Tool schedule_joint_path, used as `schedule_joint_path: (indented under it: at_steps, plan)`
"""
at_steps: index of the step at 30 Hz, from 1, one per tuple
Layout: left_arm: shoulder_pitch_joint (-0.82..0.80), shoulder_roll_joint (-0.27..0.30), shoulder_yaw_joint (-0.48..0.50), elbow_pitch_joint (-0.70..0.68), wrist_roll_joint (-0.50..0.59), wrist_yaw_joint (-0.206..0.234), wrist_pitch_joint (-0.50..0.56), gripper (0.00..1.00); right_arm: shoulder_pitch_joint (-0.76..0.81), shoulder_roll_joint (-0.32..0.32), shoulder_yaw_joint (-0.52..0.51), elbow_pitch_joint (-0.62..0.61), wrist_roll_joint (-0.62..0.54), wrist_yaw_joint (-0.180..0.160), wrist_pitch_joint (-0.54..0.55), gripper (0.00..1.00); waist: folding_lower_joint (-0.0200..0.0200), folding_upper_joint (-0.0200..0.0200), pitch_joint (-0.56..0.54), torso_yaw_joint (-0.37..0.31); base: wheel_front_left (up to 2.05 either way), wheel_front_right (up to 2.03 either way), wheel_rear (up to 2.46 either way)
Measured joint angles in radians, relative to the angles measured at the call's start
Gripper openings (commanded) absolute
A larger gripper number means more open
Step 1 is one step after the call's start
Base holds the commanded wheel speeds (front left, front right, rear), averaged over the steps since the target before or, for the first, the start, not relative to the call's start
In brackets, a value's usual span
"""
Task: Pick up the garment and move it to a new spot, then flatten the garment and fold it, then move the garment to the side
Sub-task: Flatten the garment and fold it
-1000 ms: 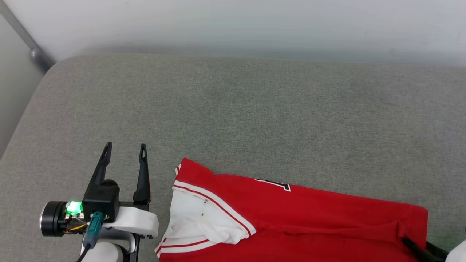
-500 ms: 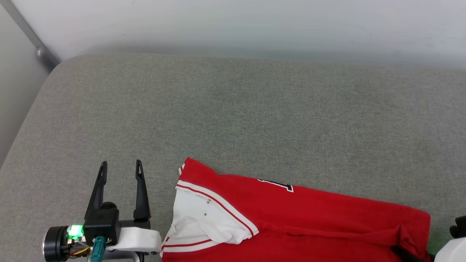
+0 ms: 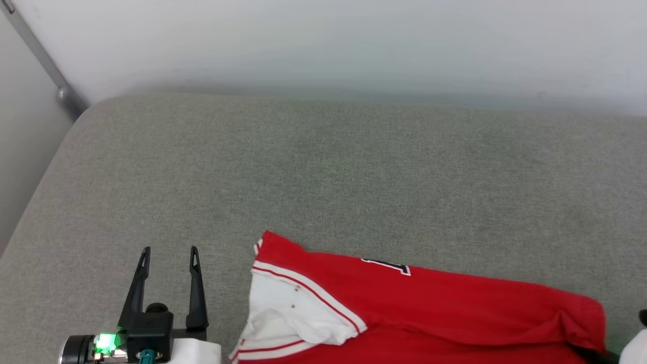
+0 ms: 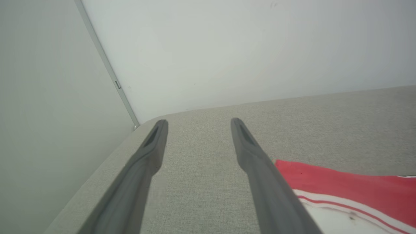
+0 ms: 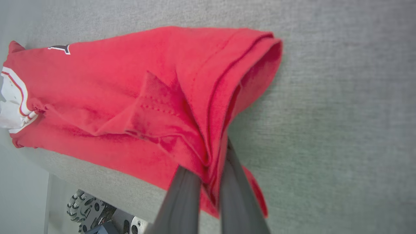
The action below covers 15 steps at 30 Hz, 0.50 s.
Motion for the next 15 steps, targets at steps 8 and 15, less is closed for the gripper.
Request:
schedule_joint_path:
  at_steps: [8,15]
  plan:
    - [0.037,-0.007,-0.002,-0.003,0.028,-0.027,0.000,1.00,0.002,-0.091,-0.083,0.033,0.002,0.000,0.018,0.00,0.0000,0.0000,-0.027,-0.016,0.00,0.00,0.00]
    - [0.056,-0.016,-0.013,0.006,0.040,-0.044,0.000,1.00,0.022,-0.163,-0.168,0.107,-0.046,0.000,0.056,0.00,0.0000,0.0000,-0.039,-0.021,0.00,0.00,0.00]
